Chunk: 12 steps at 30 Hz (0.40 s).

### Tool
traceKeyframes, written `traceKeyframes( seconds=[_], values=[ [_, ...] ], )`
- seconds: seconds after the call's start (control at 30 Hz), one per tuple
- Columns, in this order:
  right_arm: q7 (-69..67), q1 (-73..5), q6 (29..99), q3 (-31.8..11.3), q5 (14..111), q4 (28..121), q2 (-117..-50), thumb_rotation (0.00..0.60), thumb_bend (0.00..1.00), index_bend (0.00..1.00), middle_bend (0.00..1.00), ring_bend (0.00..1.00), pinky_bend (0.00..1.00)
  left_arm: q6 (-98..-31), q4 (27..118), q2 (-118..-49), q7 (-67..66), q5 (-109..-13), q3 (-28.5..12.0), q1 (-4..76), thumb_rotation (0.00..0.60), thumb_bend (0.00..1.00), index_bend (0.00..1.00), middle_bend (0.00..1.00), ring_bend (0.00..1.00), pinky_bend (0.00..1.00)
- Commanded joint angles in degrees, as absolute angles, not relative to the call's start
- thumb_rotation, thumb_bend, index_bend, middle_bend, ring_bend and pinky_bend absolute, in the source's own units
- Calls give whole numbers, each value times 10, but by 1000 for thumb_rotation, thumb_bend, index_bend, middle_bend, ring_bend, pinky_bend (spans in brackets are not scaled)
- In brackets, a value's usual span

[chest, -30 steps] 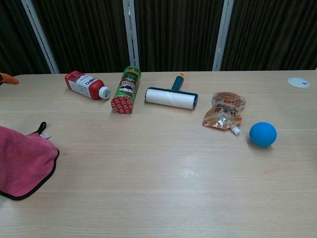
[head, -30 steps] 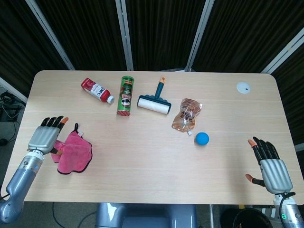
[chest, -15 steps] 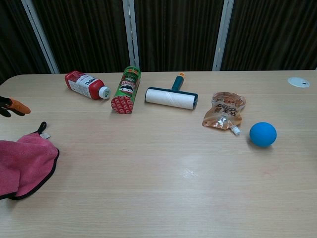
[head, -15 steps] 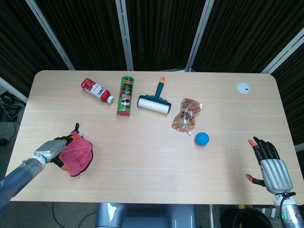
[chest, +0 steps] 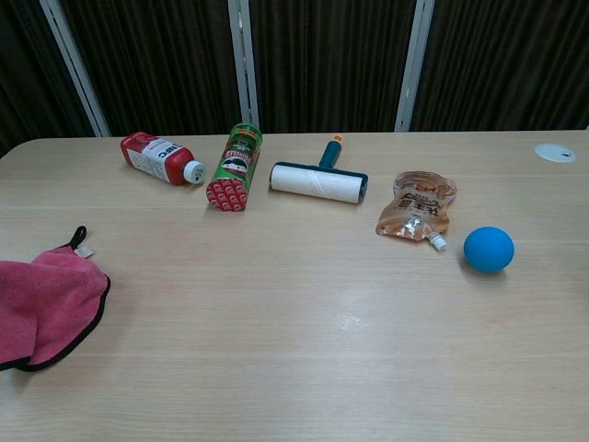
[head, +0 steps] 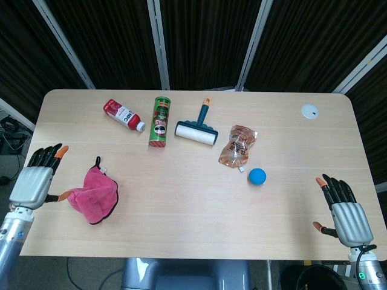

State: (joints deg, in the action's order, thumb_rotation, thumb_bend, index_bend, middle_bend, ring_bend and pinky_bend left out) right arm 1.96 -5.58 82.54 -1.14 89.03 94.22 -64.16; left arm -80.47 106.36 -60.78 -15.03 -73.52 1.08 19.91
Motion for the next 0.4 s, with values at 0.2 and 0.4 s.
traceKeyframes(
  seconds=[0.2,0.4],
  values=[
    [22,-55,830,-10,896,941,-642,600,14,0,0,0,57,-913,964,-663,-132,-858,71,94,600,0,0,0,0,0],
    [20,-53,835,-9,901,940,-642,600,12,0,0,0,57,-910,962,-663,-128,-863,70,76,600,0,0,0,0,0]
  ],
)
